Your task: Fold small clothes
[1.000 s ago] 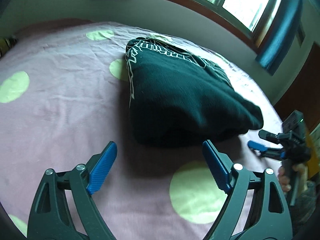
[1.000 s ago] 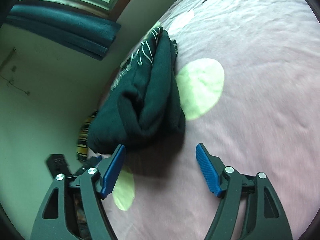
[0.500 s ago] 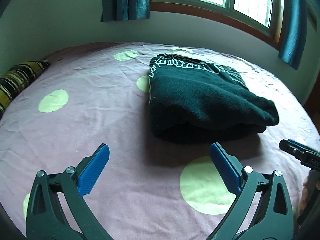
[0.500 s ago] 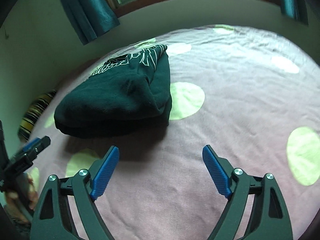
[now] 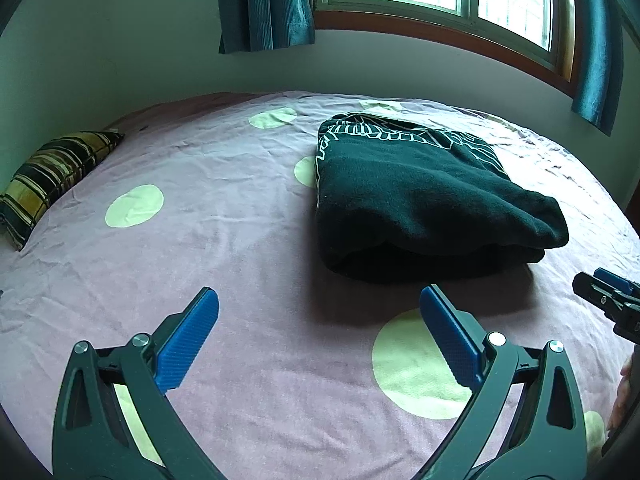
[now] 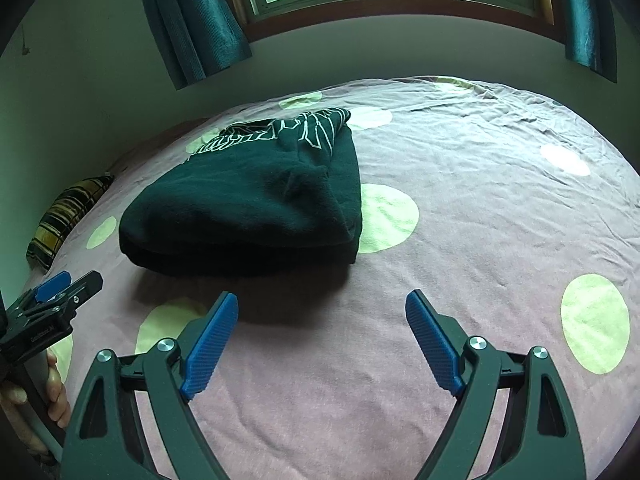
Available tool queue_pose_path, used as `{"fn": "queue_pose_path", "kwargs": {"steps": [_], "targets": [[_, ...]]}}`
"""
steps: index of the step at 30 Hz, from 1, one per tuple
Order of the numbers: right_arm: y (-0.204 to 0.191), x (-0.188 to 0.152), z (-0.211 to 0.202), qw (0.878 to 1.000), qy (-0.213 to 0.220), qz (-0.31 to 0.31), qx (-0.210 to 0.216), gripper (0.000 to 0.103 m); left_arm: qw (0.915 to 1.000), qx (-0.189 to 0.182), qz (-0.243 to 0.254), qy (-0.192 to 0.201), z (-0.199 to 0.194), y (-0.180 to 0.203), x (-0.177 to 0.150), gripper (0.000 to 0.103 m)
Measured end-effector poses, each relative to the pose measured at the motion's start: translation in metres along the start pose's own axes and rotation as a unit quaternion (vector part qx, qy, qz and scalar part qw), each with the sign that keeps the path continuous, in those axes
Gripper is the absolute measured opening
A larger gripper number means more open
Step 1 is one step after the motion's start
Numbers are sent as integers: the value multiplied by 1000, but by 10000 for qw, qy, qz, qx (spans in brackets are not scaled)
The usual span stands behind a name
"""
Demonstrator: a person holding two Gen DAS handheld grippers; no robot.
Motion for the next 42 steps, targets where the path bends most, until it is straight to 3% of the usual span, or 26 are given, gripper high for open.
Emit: {"fn": "queue_pose_path", "kwargs": {"steps": [26, 42], "targets": [[-10, 2, -8, 9999, 29, -97, 17, 85, 9997, 183, -103, 125, -8, -4, 4, 101], [-11, -1, -4, 9999, -30, -99, 24, 85, 9996, 227, -182, -16, -3, -7, 0, 101]]}}
Point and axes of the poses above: each gripper's, at about its wrist camera, not at the fingertips, and z roughly the way its jaws point, y to its right, x to its top, the point moved 9 cm from there along z, roughly the way its jaws point, and after that the axes turned 7 degrees about -z, right-handed, at the moved point
